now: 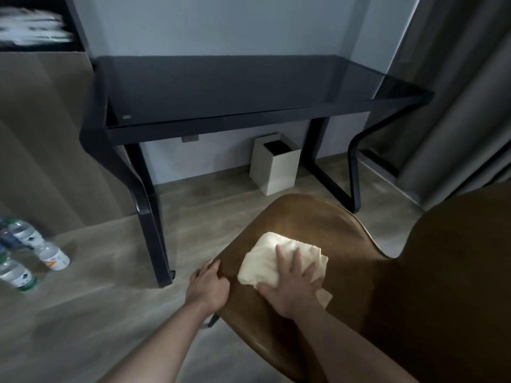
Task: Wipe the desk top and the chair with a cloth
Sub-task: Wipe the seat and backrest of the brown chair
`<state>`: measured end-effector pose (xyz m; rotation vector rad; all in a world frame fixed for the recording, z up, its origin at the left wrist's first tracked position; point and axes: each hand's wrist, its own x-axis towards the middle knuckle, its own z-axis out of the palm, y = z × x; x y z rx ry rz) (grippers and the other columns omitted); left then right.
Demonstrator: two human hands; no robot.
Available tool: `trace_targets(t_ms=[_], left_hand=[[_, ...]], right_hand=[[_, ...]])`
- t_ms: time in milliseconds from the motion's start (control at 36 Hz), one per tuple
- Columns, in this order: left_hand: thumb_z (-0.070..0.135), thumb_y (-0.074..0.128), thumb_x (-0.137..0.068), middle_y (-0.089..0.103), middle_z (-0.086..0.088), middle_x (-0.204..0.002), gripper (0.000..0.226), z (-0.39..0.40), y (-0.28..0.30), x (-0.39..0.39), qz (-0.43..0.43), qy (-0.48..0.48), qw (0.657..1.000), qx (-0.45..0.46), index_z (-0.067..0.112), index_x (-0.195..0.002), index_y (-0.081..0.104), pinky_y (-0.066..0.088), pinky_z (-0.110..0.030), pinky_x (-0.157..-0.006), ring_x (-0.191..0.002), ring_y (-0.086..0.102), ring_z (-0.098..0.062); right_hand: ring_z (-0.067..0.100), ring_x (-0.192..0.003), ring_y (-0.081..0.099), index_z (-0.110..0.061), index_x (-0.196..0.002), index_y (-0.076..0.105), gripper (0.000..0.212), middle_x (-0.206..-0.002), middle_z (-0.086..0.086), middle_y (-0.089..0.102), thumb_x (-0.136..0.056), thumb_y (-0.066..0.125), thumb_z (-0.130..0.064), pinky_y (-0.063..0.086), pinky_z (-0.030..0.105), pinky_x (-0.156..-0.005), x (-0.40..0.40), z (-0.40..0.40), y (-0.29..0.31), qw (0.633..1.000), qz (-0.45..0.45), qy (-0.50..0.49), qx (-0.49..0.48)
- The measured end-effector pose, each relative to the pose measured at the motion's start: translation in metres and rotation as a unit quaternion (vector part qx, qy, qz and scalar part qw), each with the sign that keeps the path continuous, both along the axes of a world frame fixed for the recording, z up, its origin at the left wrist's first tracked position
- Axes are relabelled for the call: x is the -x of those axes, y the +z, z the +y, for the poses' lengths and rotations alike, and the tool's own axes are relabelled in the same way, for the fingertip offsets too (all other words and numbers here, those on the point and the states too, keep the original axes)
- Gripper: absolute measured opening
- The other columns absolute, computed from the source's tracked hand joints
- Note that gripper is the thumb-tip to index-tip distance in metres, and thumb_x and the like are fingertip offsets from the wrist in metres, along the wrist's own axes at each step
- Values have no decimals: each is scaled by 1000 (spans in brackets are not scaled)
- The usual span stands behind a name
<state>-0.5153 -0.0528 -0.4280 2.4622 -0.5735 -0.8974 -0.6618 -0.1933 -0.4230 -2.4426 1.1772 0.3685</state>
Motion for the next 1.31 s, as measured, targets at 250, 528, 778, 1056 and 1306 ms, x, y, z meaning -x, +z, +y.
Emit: trace_targets(t_ms=[250, 528, 778, 1056, 1306], left_hand=[[30, 37, -101, 19, 8, -168, 62, -14, -15, -4, -17, 20, 999, 23, 28, -161, 24, 14, -41, -126, -154, 14, -24], [25, 38, -97, 18, 3, -169, 66, -33, 1, 9, -19, 31, 999, 15, 22, -161, 24, 10, -45, -126, -154, 15, -28], [24, 34, -96, 19, 4, -169, 64, -19, 7, 10, -18, 0, 1000, 4, 24, -160, 28, 12, -44, -126, -153, 22, -27], [26, 28, -100, 9, 7, -170, 62, -27, -1, 6, -3, -20, 1000, -1, 25, -162, 19, 10, -43, -127, -155, 15, -29], [26, 30, -102, 15, 8, -169, 58, -32, -26, -3, -3, -2, 1000, 29, 28, -160, 27, 16, -40, -126, -154, 18, -28]], right_hand=[[54, -153, -12, -55, -158, -7, 91, -174, -1, -11, -82, 24, -94, 0, 74, -117, -63, -106, 1, 997, 24, -9, 78], [46, -157, -7, -50, -160, 10, 75, -174, -5, 2, -93, 25, -81, 0, 69, -121, -67, -112, 2, 995, 6, 11, 94], [45, -156, -16, -50, -161, 1, 74, -173, -2, -12, -98, 31, -74, -8, 67, -122, 2, -15, 2, 999, -4, 31, 10], [52, -153, -18, -46, -162, -6, 79, -173, 7, -15, -97, 26, -77, -12, 69, -120, -21, -52, -6, 999, -5, -38, 38], [52, -153, -16, -45, -162, -1, 86, -173, 8, -10, -90, 23, -85, -10, 71, -118, -60, -137, -11, 991, -17, -83, 105]])
